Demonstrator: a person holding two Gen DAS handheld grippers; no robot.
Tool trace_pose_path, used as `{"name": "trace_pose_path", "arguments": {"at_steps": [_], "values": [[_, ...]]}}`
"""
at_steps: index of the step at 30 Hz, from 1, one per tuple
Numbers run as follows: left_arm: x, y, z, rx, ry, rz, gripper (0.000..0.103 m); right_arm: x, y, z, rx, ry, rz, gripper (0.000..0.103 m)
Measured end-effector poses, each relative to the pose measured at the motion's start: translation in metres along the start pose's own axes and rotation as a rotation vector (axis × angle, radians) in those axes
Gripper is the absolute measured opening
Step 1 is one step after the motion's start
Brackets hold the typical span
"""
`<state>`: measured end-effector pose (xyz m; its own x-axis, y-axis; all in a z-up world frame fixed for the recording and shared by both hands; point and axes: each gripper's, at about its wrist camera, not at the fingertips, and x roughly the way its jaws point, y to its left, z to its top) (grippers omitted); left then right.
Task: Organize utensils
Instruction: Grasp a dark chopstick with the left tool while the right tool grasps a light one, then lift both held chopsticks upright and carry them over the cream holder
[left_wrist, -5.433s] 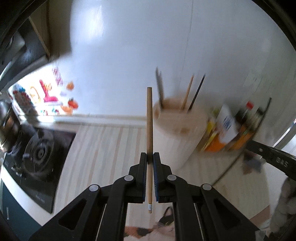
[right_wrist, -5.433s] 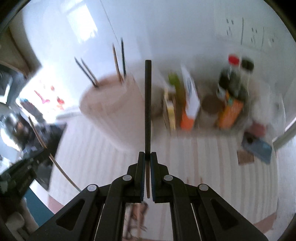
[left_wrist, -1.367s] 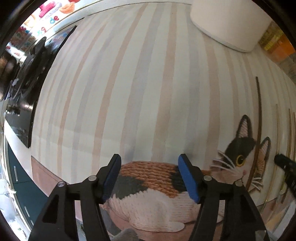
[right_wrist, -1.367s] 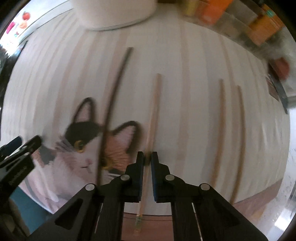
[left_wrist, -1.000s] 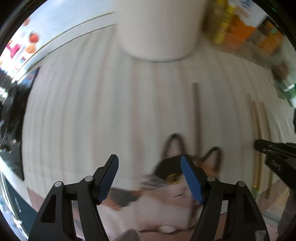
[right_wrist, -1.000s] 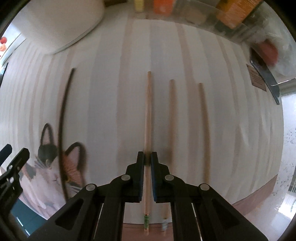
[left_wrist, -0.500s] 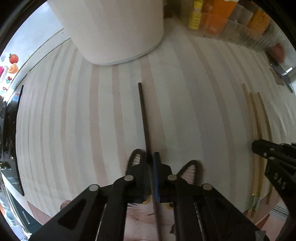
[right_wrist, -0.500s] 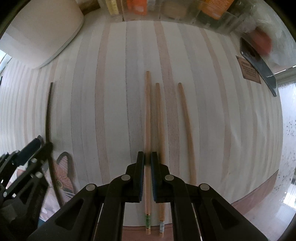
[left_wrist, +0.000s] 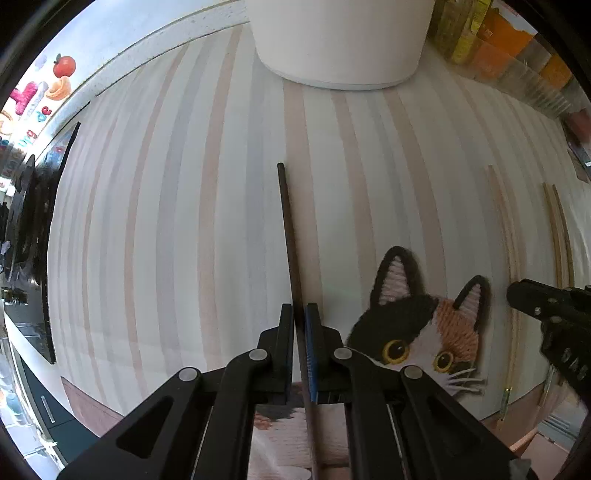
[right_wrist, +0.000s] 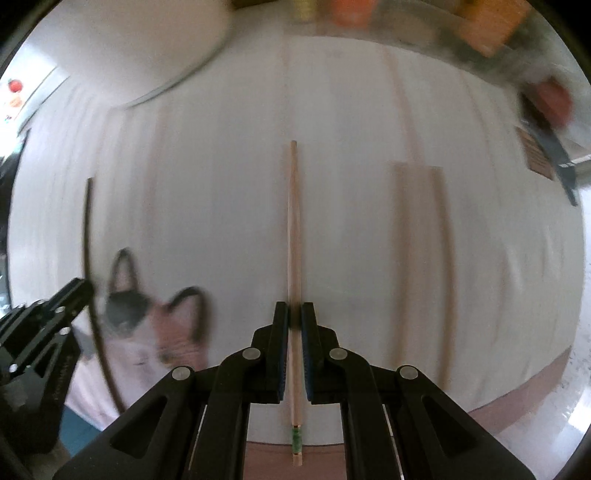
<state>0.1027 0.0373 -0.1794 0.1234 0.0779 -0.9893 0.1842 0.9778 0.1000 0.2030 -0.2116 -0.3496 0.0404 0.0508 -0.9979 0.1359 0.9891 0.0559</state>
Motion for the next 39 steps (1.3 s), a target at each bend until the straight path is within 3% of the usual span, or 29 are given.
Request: {"name": "trace_pose_path", "arguments": {"at_steps": [5, 9, 15, 18, 25, 30, 35, 39], "values": [[0.004, 0.005, 0.014, -0.025, 0.013, -0.016, 0.004, 0.001, 0.024, 0.000, -0.061, -0.007, -0.051, 0.008], [0.008, 0.012, 0.019, -0.029, 0.014, -0.027, 0.003, 0.001, 0.026, -0.002, -0.040, 0.005, -0.027, 0.008], [0.013, -0.014, 0.045, 0.029, 0.006, -0.041, 0.003, 0.001, 0.022, 0.000, -0.050, 0.015, -0.033, 0.007], [0.013, -0.014, 0.047, 0.028, 0.006, -0.045, 0.003, 0.003, 0.025, 0.000, -0.063, 0.008, -0.080, 0.007], [0.013, -0.003, 0.053, -0.003, 0.042, -0.097, 0.004, 0.007, 0.023, 0.007, -0.056, 0.033, -0.068, 0.008], [0.018, -0.002, 0.066, 0.008, 0.055, -0.086, 0.003, 0.006, 0.026, 0.019, -0.053, 0.033, -0.077, 0.008], [0.015, 0.002, 0.065, -0.012, 0.035, -0.086, 0.003, 0.006, 0.030, 0.016, -0.053, 0.017, -0.087, 0.008], [-0.004, 0.011, 0.058, -0.042, 0.001, -0.115, 0.003, 0.001, 0.024, 0.012, -0.014, 0.000, -0.044, 0.007]]}}
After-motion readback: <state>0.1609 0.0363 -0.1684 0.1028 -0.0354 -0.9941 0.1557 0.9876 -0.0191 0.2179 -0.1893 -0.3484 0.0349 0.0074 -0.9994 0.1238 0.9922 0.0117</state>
